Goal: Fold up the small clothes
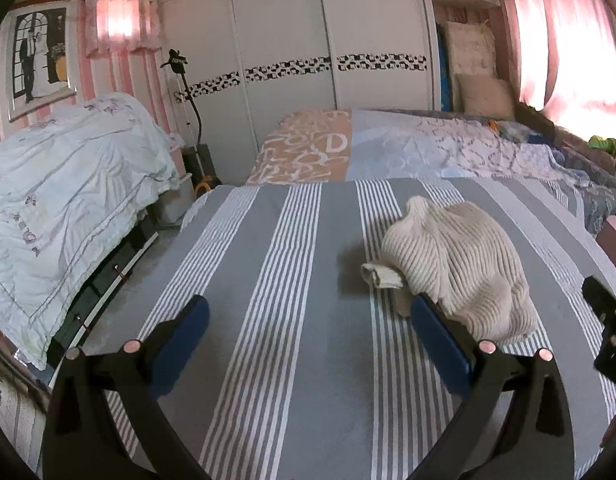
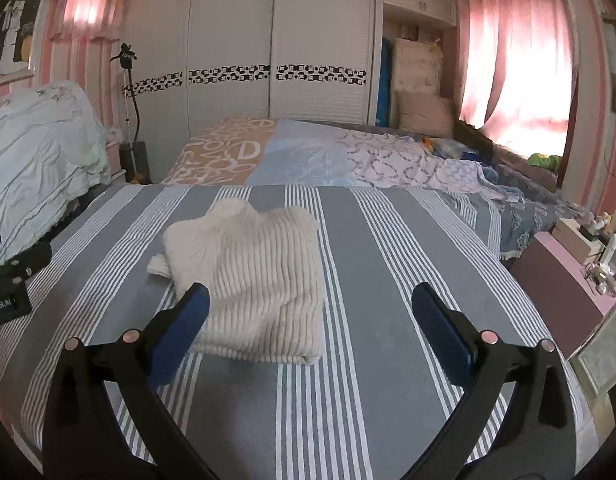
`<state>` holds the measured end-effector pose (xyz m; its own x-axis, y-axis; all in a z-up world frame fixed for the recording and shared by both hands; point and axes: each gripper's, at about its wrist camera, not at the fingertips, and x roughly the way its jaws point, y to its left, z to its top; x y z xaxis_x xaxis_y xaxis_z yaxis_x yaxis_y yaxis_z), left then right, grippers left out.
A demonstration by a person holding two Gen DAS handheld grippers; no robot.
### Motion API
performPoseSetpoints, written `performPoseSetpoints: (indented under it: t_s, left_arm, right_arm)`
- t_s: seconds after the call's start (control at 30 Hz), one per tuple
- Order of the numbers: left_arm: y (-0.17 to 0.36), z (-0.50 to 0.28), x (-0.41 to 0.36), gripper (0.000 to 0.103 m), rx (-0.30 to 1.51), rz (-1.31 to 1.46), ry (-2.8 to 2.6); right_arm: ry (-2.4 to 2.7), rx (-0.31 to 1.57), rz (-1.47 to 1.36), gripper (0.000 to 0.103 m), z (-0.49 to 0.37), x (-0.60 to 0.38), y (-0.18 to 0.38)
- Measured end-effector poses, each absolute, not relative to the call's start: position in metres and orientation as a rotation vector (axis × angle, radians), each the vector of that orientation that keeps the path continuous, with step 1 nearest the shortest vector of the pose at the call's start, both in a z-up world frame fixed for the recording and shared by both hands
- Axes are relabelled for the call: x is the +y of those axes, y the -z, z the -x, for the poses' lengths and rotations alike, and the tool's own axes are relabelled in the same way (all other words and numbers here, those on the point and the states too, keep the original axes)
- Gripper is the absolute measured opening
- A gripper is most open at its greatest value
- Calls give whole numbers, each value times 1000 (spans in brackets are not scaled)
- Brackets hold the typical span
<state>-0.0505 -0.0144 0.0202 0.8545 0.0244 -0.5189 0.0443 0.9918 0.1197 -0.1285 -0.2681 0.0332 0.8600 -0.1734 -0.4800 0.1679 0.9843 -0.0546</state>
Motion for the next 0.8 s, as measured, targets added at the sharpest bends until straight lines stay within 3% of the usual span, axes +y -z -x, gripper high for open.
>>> performPoseSetpoints:
  t_s: [0.8]
  left_arm:
    - [-21,55,-19,101,548,-134,1]
  right_arm:
    - [211,499,22,100,131,-264,-29]
